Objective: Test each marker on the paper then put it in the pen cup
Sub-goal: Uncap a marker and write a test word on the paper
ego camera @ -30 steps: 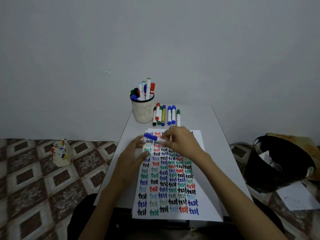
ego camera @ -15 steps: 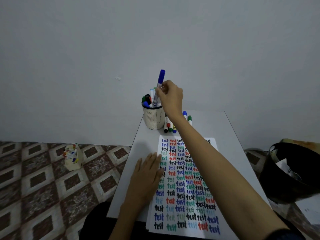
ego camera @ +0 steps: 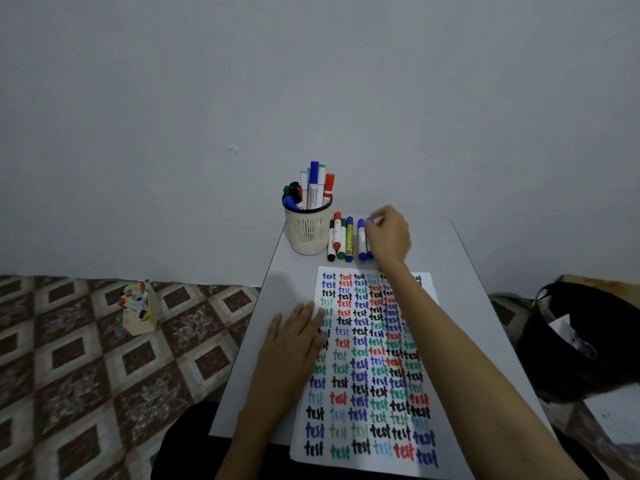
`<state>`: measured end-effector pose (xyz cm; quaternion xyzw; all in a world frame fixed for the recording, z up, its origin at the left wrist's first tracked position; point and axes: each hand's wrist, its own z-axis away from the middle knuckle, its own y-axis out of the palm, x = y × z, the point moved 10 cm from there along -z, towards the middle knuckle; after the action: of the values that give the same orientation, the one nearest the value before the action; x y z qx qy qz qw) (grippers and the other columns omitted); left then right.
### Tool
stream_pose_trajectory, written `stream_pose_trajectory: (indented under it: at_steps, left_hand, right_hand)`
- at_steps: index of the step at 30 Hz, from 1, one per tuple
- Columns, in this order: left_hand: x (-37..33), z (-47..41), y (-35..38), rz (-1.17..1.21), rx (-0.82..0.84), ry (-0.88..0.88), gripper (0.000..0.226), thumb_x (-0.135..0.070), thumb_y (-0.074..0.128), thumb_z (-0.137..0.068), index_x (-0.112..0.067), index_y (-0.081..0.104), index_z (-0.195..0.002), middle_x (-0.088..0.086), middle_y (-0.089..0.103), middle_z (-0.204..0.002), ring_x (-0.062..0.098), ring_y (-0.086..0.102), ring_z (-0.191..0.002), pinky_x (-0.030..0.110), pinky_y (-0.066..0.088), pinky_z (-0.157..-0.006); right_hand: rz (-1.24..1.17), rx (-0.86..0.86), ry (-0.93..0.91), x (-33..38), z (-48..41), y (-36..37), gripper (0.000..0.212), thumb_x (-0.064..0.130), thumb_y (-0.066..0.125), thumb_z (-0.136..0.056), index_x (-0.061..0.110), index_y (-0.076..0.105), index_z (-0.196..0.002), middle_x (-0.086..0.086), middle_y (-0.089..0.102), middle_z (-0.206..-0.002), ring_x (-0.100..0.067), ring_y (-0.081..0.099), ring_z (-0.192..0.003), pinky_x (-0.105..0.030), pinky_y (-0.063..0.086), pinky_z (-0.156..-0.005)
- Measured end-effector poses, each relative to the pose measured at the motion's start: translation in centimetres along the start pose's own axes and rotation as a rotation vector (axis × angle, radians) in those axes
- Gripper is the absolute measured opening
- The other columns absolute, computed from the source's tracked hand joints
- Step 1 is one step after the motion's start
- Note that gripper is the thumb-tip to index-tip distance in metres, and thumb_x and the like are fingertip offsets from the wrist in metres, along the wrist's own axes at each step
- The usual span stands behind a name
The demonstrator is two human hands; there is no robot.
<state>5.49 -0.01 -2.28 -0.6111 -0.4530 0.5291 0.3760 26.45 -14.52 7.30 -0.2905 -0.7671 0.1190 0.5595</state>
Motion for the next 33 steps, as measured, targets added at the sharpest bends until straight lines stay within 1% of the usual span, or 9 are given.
stream_pose_trajectory:
  at_steps: [5, 9, 15, 18, 21, 23, 26, 29, 33]
  left_hand:
    - [-0.2, 0.1, -0.4, 0.015, -0.018, 0.000, 0.094, -0.069, -0.028, -0.074, -0.031, 0.015, -0.148, -0.012, 0.007, -0.155, 0.003, 0.002, -0.144, 0.032, -0.004, -0.118]
    - [-0.1, 0.1, -0.6, 0.019, -0.032, -0.005, 0.094, -0.069, -0.025, -0.075, -0.031, 0.020, -0.147, -0.009, 0.014, -0.156, 0.003, 0.005, -0.143, 0.028, -0.007, -0.116]
    - [-0.2, 0.2, -0.8, 0.064, -0.047, 0.003, 0.084, -0.067, -0.012, -0.081, -0.029, 0.021, -0.148, -0.008, 0.017, -0.156, 0.000, 0.006, -0.142, 0.026, -0.007, -0.115]
    - [0.0, 0.2, -1.4, 0.244, -0.083, -0.030, 0.077, -0.068, 0.005, -0.085, -0.026, 0.028, -0.146, -0.008, 0.032, -0.151, 0.000, 0.019, -0.138, 0.029, 0.001, -0.117]
    - [-0.1, 0.3, -2.3, 0.482, -0.133, -0.041, 0.070, -0.070, 0.025, -0.087, -0.027, 0.036, -0.141, -0.009, 0.048, -0.139, 0.007, 0.041, -0.129, 0.041, 0.027, -0.113]
    - [-1.6, 0.4, -3.2, 0.596, -0.136, -0.011, 0.066, -0.069, 0.035, -0.086, -0.031, 0.036, -0.141, -0.014, 0.046, -0.139, 0.004, 0.043, -0.125, 0.036, 0.038, -0.105]
    - [-5.5, 0.4, -4.1, 0.614, -0.074, 0.069, 0.063, -0.064, 0.038, -0.088, -0.029, 0.037, -0.141, -0.018, 0.053, -0.123, -0.006, 0.053, -0.105, 0.016, 0.044, -0.087]
    - [-8.5, 0.6, -4.4, 0.670, -0.045, 0.136, 0.039, -0.045, 0.037, -0.095, -0.019, 0.055, -0.119, -0.014, 0.060, -0.078, -0.002, 0.055, -0.065, 0.015, 0.045, -0.060]
    - [-9.3, 1.5, -3.9, 0.689, 0.009, 0.129, 0.024, -0.033, 0.037, -0.099, -0.022, 0.056, -0.106, -0.017, 0.049, -0.059, -0.004, 0.045, -0.053, 0.011, 0.034, -0.053]
  right_hand:
    - [0.221, 0.180, 0.108, -6.3, 1.6, 1.0, 0.027, 0.024, 0.070, -0.080, 0.012, 0.056, -0.101, -0.009, 0.064, -0.097, -0.027, 0.060, -0.091, -0.034, 0.048, -0.068]
    - [0.221, 0.140, 0.055, -6.1, 1.9, 0.7, 0.024, 0.019, 0.069, -0.080, 0.010, 0.058, -0.100, -0.009, 0.064, -0.093, -0.026, 0.060, -0.085, -0.033, 0.047, -0.064]
    - [-0.341, -0.182, 0.082, -5.8, 3.3, -5.1, 0.015, 0.020, 0.065, -0.087, 0.010, 0.062, -0.098, -0.011, 0.062, -0.100, -0.020, 0.060, -0.083, -0.033, 0.054, -0.069]
    - [-0.629, -0.213, 0.187, -6.1, 5.2, -7.9, 0.009, 0.021, 0.061, -0.092, 0.013, 0.060, -0.088, -0.015, 0.063, -0.096, -0.025, 0.064, -0.079, -0.035, 0.060, -0.068]
    - [-0.841, 0.044, 0.207, -4.1, 8.2, -8.3, 0.015, 0.019, 0.054, -0.097, 0.004, 0.058, -0.095, -0.011, 0.061, -0.083, -0.016, 0.062, -0.062, -0.025, 0.056, -0.055]
    - [-0.904, 0.270, 0.194, -2.3, 11.0, -7.7, 0.020, 0.017, 0.050, -0.098, -0.001, 0.054, -0.103, -0.016, 0.062, -0.081, -0.015, 0.061, -0.055, -0.021, 0.052, -0.047]
    - [-0.899, 0.476, 0.202, -0.6, 14.9, -6.7, 0.022, 0.020, 0.046, -0.099, 0.000, 0.051, -0.105, -0.015, 0.069, -0.083, -0.019, 0.064, -0.058, -0.022, 0.052, -0.046]
    - [-0.907, 0.541, 0.214, 0.2, 17.2, -6.1, 0.025, 0.018, 0.058, -0.093, 0.001, 0.049, -0.109, -0.013, 0.069, -0.089, -0.020, 0.065, -0.066, -0.025, 0.051, -0.049]
    - [-0.820, 0.559, 0.190, -0.4, 17.7, -6.2, 0.038, 0.007, 0.072, -0.081, -0.002, 0.049, -0.110, -0.011, 0.066, -0.082, -0.018, 0.061, -0.063, -0.026, 0.049, -0.050]
